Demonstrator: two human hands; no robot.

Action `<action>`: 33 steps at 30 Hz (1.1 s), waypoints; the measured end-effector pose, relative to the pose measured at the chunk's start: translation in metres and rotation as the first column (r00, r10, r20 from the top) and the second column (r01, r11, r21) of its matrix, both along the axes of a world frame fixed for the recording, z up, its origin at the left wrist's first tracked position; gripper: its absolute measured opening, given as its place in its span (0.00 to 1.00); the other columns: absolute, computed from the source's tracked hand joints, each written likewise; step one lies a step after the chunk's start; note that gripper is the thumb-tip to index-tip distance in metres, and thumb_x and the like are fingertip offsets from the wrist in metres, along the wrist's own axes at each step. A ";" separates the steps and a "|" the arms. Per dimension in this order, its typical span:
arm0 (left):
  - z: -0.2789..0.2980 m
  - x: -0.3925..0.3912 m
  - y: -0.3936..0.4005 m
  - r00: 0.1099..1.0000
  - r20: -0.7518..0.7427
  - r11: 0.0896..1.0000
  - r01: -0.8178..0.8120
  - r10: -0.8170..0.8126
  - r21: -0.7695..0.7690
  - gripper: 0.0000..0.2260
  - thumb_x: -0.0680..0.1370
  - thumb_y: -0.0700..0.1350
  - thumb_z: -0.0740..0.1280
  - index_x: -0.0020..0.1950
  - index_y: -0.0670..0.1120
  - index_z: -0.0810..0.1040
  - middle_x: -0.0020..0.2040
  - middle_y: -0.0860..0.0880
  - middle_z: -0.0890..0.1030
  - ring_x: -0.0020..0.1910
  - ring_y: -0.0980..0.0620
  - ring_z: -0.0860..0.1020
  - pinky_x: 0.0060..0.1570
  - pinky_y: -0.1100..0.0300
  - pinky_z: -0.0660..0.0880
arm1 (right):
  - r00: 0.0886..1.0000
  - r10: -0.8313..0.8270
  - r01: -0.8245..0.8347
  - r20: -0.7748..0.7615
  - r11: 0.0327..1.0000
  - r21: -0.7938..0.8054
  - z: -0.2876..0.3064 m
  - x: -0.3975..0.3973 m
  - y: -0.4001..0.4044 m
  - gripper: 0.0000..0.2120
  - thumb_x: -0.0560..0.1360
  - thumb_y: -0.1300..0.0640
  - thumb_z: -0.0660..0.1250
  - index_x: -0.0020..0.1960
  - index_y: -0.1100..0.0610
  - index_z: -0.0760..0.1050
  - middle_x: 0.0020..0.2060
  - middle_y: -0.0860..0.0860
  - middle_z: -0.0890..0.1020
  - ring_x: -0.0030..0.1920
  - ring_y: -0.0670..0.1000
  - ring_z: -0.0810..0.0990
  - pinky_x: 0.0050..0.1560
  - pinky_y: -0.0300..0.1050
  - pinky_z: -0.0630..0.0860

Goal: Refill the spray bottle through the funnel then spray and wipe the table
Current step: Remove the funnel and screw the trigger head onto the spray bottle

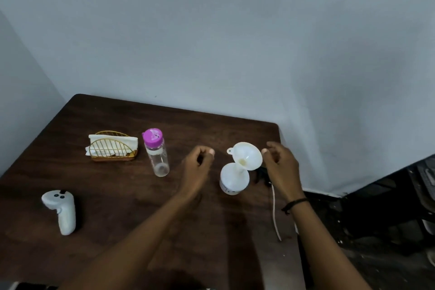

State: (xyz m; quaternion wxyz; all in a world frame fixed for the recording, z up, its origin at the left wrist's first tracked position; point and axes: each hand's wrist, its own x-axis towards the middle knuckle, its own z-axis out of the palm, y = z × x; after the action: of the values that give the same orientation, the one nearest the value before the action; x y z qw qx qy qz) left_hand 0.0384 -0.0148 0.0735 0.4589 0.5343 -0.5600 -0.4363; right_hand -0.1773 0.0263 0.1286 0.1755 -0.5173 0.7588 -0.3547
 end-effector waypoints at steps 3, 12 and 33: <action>0.015 -0.025 -0.009 0.990 -0.144 0.995 0.017 -0.002 0.103 0.04 0.79 0.47 0.68 0.50 0.48 0.80 0.43 0.49 0.84 0.38 0.53 0.82 0.37 0.57 0.81 | 0.996 0.016 -0.022 0.088 0.998 0.065 -0.010 0.002 0.006 0.15 0.78 0.50 0.65 0.63 0.51 0.78 0.56 0.48 0.82 0.55 0.49 0.80 0.58 0.48 0.78; 0.025 -0.049 -0.013 0.985 -0.170 0.977 0.015 0.023 0.215 0.03 0.76 0.40 0.71 0.47 0.40 0.82 0.41 0.44 0.84 0.36 0.49 0.83 0.35 0.58 0.81 | 0.981 -0.053 0.047 0.186 0.998 0.039 -0.008 0.003 0.002 0.02 0.75 0.57 0.69 0.47 0.51 0.79 0.42 0.49 0.84 0.36 0.50 0.84 0.32 0.38 0.80; 0.002 0.034 -0.040 0.869 -0.279 0.859 -0.264 0.410 0.439 0.08 0.80 0.44 0.66 0.50 0.41 0.82 0.36 0.47 0.79 0.36 0.53 0.77 0.36 0.60 0.74 | 0.940 0.340 -0.335 0.012 0.917 0.216 -0.008 0.108 -0.072 0.26 0.70 0.46 0.75 0.61 0.61 0.79 0.58 0.57 0.79 0.59 0.55 0.77 0.51 0.42 0.71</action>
State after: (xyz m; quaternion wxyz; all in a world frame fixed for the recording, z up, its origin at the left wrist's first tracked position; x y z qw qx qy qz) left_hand 0.0724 -0.0545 0.0755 0.5098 0.6153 -0.2641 -0.5401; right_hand -0.0693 -0.0457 0.1201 0.2788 -0.6230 0.6942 -0.2283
